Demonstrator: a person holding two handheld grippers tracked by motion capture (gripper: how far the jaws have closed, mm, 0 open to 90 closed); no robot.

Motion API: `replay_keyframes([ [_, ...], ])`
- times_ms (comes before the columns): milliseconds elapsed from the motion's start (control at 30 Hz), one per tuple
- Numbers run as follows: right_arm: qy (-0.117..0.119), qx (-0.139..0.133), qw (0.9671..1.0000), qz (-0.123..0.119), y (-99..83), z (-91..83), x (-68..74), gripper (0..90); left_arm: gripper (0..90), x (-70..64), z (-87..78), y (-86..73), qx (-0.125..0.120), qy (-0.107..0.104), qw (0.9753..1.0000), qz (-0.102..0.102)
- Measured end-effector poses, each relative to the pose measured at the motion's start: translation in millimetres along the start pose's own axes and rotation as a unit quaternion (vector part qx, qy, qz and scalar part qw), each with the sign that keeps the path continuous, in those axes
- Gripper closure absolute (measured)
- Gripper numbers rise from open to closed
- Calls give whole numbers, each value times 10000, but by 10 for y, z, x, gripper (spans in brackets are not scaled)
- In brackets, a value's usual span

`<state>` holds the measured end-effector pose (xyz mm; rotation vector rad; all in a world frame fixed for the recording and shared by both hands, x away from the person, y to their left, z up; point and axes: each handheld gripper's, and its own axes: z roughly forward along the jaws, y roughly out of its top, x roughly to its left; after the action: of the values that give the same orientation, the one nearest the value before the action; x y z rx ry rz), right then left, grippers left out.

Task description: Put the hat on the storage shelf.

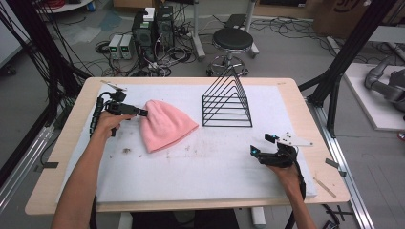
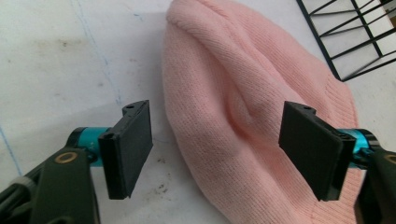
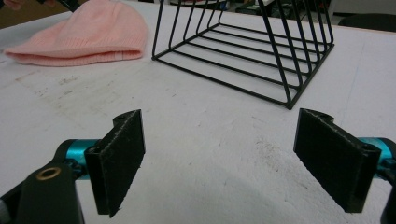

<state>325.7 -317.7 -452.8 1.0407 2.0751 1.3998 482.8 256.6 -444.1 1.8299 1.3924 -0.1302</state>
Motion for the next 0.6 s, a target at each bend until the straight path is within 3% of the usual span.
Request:
replay_keyframes([
  [600, -12, 1, 10000, -28, 2, 10, -2, 166, 371, 106, 58, -8, 141, -202, 9995, -214],
])
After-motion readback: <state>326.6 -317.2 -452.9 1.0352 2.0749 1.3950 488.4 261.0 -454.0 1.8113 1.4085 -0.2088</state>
